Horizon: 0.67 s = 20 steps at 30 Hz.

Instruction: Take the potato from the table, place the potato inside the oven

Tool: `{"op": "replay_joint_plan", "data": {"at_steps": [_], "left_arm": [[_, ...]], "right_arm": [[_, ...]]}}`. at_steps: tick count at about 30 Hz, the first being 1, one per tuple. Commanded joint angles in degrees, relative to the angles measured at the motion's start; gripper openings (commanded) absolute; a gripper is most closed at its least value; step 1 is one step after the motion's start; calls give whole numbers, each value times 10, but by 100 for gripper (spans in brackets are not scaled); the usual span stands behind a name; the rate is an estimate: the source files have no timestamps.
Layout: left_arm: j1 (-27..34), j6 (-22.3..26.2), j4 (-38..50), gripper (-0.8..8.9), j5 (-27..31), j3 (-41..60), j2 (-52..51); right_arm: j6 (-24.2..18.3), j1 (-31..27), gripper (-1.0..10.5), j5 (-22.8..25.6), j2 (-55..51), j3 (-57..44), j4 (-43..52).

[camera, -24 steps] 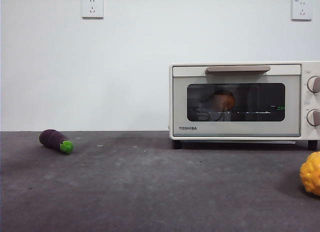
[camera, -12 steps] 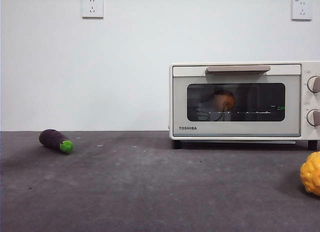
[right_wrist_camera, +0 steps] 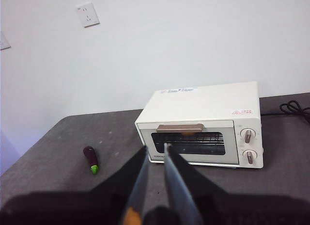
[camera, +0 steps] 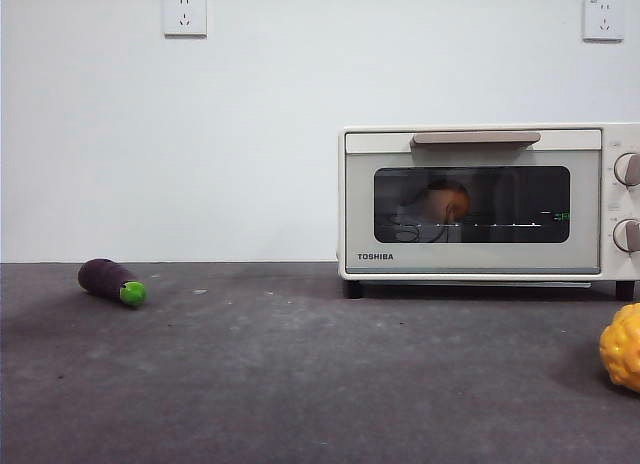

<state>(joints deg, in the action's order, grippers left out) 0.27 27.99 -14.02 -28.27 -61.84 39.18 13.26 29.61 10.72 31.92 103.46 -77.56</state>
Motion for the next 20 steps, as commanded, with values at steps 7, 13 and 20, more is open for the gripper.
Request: {"op": "replay_joint_plan", "data": {"at_steps": [7,13,20], "left_arm": [[21,-134,115,-4,104,302,-140],[23,-217,134,-4,232,473,-249],[23,-259,134,-4,232,589,-372]], "right_arm": [[0,0,63,2,1,-2,-14],[0,0,63,2,1,-2,-14],[0,0,63,2,2,-2,-14]]}}
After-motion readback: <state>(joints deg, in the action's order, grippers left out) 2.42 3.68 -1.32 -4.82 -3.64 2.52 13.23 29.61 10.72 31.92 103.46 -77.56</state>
